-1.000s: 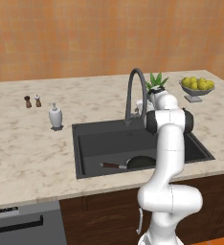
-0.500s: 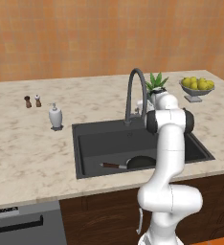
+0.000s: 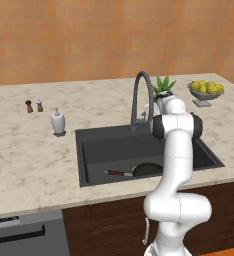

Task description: Pick the pan and sponge and place them into the sink. Then turn on the water.

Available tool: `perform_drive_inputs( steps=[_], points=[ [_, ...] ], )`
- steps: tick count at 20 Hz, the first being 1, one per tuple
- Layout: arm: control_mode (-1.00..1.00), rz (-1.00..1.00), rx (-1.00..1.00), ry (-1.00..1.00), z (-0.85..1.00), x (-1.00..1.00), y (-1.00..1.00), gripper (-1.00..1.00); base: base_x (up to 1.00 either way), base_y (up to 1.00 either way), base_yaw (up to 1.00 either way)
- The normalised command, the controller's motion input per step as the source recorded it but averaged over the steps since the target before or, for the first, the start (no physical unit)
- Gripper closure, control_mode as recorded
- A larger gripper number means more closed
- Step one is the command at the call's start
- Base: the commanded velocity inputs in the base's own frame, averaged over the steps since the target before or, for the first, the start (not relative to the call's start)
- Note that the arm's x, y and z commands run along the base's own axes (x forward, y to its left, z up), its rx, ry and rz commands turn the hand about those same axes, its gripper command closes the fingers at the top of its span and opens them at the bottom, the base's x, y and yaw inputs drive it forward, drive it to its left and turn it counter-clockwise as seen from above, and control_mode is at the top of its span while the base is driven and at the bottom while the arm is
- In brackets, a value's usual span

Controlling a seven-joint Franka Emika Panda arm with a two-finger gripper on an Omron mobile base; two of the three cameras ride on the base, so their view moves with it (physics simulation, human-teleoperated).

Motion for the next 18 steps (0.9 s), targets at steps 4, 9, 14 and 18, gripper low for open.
perform_drive_inputs(
  steps=[4,9,14,18],
  points=[
    [-1.0,-0.09,0.16,0.16,-0.18,0.09,-0.11,1.0,0.0,0.0,0.0],
    [-1.0,-0.1,0.16,0.13,-0.24,0.05,-0.09,1.0,0.0,0.0,0.0],
    [-1.0,-0.11,0.13,0.14,-0.23,0.04,-0.07,1.0,0.0,0.0,0.0],
    [-1.0,-0.07,0.07,0.07,-0.2,0.0,-0.03,1.0,0.0,0.0,0.0]
  ],
)
